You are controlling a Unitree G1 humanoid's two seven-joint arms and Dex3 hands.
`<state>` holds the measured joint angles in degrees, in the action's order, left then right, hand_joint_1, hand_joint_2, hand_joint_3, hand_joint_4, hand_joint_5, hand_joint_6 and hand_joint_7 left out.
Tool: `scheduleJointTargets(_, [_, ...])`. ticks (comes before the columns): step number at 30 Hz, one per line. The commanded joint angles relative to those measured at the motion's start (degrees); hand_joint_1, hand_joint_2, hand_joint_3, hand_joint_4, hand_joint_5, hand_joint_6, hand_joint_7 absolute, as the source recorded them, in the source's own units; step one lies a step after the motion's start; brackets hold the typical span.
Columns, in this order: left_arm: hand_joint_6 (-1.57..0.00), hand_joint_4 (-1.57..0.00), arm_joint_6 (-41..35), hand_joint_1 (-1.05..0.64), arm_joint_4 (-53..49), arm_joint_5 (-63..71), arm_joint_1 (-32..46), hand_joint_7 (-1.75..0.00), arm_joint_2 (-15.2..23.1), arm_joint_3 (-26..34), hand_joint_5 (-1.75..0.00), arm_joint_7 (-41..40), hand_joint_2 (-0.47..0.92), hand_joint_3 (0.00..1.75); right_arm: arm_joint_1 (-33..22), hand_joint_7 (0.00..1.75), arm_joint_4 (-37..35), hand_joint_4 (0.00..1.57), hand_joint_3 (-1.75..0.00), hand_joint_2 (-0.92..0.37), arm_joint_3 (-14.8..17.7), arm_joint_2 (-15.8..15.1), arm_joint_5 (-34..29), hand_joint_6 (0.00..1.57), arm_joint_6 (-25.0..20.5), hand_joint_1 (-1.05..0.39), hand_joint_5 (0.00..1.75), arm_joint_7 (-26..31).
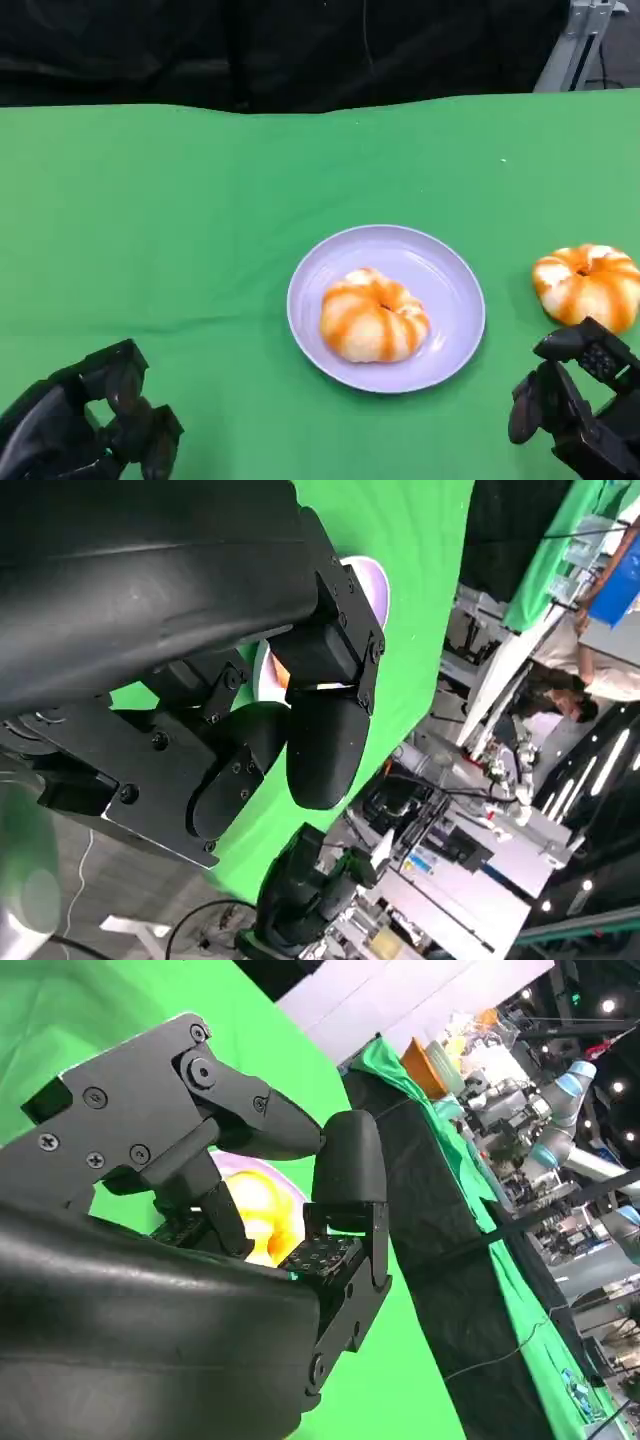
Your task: Grasp the bread from the table and place it into the plate.
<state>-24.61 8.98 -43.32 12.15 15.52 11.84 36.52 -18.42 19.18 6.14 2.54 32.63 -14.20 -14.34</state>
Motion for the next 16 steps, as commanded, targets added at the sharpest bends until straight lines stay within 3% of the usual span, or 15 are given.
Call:
scheduleJointTargets(1, [-0.8, -0.96, -0.6, -0.11, 0.8, -1.3, 0.1, -1.75, -0.6, 1.6, -1.75, -0.9, 0.52, 1.41, -0.4, 1.41, 0.6, 0.85, -0.98, -0.66, 0.4, -0.4, -0.2, 0.83, 0.6, -0.12, 1.75, 0.1])
scheduleJointTargets(16, [-0.82, -0.96, -3.2, -0.09, 1.8, -3.1, 0.2, -1.71, -2.3, 3.7, -1.75, -2.5, 0.51, 1.41, -0.7, 1.42, 1.4, 0.85, -0.99, -0.64, 0.3, -0.6, 0.0, 0.82, -0.3, -0.13, 1.75, 0.8])
